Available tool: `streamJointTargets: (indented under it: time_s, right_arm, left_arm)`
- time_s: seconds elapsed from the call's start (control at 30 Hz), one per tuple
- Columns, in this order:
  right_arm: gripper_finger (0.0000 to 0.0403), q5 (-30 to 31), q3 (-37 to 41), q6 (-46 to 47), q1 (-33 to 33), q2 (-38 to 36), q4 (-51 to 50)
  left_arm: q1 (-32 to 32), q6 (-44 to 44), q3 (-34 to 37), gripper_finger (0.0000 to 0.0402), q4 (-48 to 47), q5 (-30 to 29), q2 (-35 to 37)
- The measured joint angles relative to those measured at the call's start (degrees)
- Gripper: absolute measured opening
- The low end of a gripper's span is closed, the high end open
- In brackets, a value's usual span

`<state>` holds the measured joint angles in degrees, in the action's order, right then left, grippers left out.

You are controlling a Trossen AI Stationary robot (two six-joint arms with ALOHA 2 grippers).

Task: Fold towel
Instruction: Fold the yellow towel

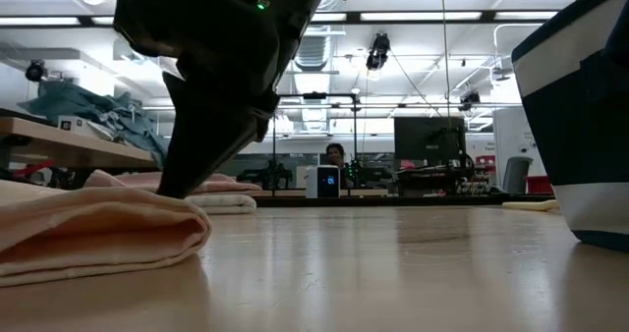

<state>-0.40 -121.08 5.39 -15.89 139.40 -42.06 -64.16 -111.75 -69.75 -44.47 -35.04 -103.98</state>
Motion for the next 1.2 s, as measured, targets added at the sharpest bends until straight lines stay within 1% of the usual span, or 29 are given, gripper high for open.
streamJointTargets:
  time_s: [0.13, 0.23, 0.3, 0.43, 0.57, 0.7, 0.83, 0.9, 1.0, 1.2]
  right_arm:
    - [0.0000, -0.2, 0.0, -0.5, -0.1, -0.4, 0.0]
    - [0.0000, -2.5, -0.1, -1.6, -0.6, -0.5, 0.8]
    - [0.0000, -4.2, 0.2, -2.2, -1.3, -0.5, 2.3]
    - [0.0000, -4.8, 0.7, -2.1, -3.1, 0.8, 5.5]
    - [0.0000, -4.7, 1.1, -3.4, -4.1, 2.7, 5.4]
    - [0.0000, -3.2, 1.1, -4.1, -3.2, 2.7, 3.2]
    - [0.0000, 4.5, 0.5, -6.3, -0.7, 2.0, -1.6]
    - [0.0000, 7.3, 0.5, -8.0, 0.4, 1.6, -2.7]
    - [0.0000, 7.4, 0.5, -9.8, 1.3, 0.4, -4.7]
    - [0.0000, 8.3, 0.5, -11.0, 2.4, -1.8, -7.5]
  left_arm:
    - [1.1, 0.2, 2.0, 0.0000, -7.9, 1.4, 0.0]
    - [1.8, -0.2, 6.2, 0.0000, -8.7, 1.6, 0.0]
    - [2.3, -2.0, 9.1, 0.0000, -8.3, 1.7, 0.0]
    - [2.7, -7.0, 14.0, 0.0000, -2.8, 3.1, 0.0]
    - [2.8, -11.0, 16.2, 0.0000, 5.1, 2.6, 0.5]
    - [2.8, -11.8, 15.4, 0.0000, 11.3, 2.4, 0.3]
    - [2.9, -9.8, 12.2, 0.0000, 12.9, 2.5, 0.0]
    - [2.9, -7.7, 10.8, 0.0000, 13.5, 2.3, 0.0]
    - [2.9, -5.4, 9.4, 0.0000, 13.0, 1.9, 0.0]
    - [2.9, -3.9, 7.3, 0.0000, 10.3, 1.4, 0.0]
